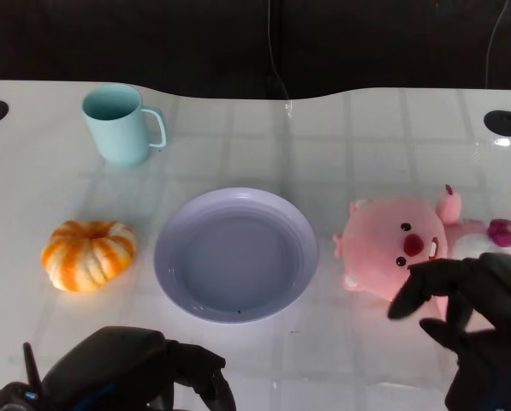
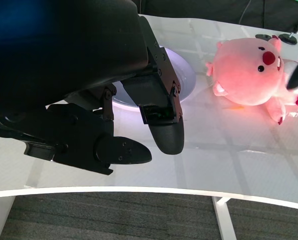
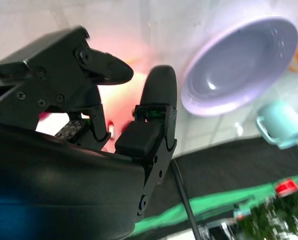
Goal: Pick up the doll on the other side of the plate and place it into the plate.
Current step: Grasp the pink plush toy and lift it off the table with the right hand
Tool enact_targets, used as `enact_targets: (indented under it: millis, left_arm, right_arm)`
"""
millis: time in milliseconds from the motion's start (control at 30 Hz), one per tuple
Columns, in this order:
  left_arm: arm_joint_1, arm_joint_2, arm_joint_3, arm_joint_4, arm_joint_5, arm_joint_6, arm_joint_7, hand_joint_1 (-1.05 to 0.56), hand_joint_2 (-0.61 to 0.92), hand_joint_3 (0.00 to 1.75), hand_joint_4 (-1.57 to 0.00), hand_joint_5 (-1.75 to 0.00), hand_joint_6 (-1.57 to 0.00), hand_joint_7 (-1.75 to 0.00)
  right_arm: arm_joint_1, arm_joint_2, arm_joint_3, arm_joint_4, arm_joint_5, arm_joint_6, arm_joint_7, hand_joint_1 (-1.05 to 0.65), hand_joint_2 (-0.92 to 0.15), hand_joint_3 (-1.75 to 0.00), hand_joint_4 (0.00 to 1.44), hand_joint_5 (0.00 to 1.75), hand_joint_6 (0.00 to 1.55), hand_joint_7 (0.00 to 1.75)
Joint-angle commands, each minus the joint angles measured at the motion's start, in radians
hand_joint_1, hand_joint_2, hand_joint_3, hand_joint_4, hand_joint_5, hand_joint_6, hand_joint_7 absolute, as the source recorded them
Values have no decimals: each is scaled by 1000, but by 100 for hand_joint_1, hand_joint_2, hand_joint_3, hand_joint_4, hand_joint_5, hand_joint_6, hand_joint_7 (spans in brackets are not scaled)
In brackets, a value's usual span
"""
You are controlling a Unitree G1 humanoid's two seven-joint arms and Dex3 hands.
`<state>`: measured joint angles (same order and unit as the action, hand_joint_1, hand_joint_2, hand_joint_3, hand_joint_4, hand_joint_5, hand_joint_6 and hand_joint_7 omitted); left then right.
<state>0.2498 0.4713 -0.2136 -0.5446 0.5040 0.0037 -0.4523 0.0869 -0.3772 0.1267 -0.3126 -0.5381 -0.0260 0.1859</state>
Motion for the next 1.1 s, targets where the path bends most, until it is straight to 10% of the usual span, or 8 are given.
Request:
enact_targets:
  millis: [33, 467, 1100]
  left_arm:
    - [-3, 16, 9, 1, 2, -1, -4, -18, 92, 28, -70, -125, -84, -65]
    - [13, 22, 18, 7, -3, -32, 9, -18, 92, 27, -71, -124, -85, -65]
    - [19, 9, 7, 1, 29, -8, 5, -19, 92, 27, -72, -122, -86, -62]
  right_arm:
    - [-4, 10, -30, 15, -1, -4, -53, -20, -80, -27, 78, 68, 83, 11]
    - [-37, -30, -56, -35, -107, 118, -15, -51, -92, -2, 17, 35, 31, 0]
    - [-246, -126, 73, 131, -279, 324, 236, -63, -89, 0, 2, 35, 23, 1]
